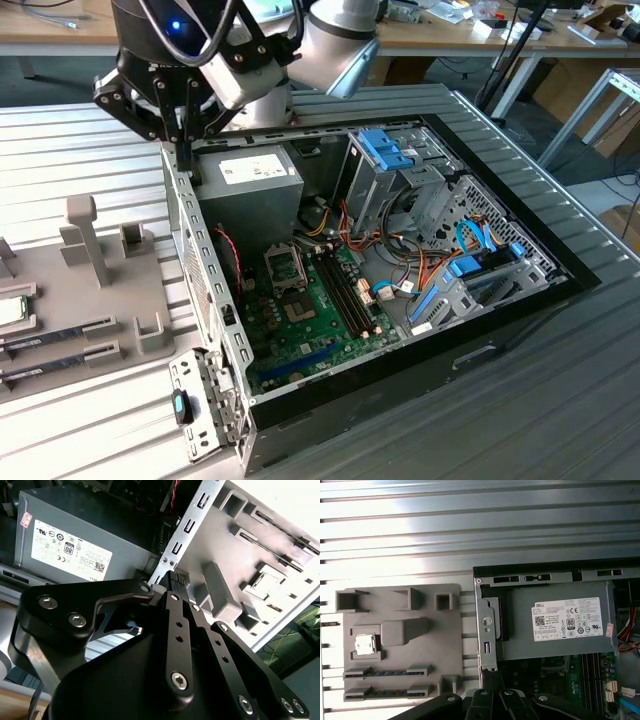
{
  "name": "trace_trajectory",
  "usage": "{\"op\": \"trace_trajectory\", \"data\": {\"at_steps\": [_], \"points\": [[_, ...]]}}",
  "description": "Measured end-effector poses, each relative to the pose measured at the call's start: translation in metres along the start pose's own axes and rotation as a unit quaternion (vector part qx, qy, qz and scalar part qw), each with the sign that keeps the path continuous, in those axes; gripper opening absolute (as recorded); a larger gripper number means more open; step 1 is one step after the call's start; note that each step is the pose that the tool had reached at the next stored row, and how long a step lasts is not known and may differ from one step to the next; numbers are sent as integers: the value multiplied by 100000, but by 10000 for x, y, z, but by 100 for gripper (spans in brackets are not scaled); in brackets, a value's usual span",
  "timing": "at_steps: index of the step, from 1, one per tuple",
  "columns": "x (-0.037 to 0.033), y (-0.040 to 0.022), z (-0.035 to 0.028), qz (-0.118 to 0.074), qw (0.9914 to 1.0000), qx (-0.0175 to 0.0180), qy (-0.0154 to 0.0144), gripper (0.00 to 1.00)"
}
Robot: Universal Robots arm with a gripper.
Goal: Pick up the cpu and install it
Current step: 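Reach for the cpu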
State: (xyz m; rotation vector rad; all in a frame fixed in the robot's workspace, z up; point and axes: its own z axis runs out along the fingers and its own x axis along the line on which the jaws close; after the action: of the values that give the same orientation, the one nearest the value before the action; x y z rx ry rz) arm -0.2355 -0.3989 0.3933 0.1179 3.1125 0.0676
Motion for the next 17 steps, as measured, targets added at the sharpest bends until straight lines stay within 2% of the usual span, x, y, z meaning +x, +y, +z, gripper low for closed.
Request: {"op": "trace_trajectory", "data": {"at_steps": [17], "points": [[97,-7,-2,4,100000,0,-3,11]]}}
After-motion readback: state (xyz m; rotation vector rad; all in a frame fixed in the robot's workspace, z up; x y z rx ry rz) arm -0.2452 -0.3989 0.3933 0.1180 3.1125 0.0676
